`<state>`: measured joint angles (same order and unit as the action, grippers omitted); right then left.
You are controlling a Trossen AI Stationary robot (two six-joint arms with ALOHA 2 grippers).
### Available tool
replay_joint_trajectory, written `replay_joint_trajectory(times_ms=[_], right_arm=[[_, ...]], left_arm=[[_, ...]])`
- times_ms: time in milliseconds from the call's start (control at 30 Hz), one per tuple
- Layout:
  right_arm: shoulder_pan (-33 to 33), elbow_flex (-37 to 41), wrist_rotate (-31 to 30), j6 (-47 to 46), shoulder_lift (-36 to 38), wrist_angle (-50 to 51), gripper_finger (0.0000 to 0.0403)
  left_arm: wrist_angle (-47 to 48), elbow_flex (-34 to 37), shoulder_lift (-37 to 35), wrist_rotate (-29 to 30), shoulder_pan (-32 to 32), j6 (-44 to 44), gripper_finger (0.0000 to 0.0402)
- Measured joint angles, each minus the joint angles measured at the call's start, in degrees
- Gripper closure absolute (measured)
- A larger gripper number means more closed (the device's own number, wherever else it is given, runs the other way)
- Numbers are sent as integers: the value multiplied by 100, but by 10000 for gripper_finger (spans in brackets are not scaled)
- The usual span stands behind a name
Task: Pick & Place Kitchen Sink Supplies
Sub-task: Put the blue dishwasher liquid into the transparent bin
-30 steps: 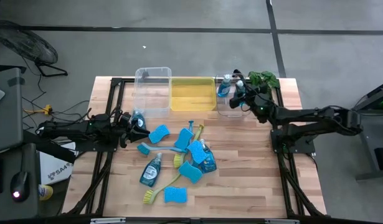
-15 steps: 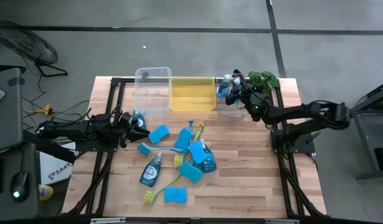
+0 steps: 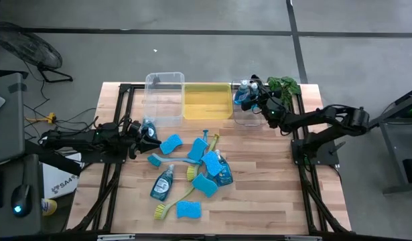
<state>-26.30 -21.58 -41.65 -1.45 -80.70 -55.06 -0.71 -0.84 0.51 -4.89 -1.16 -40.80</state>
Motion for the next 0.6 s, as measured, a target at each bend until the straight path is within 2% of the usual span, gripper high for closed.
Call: replay_joint_trajectory(times_ms=[600], right_arm=[[4, 0, -495, -131, -490, -363, 269]], left_arm=[[0, 0, 0, -2, 1, -1, 296]])
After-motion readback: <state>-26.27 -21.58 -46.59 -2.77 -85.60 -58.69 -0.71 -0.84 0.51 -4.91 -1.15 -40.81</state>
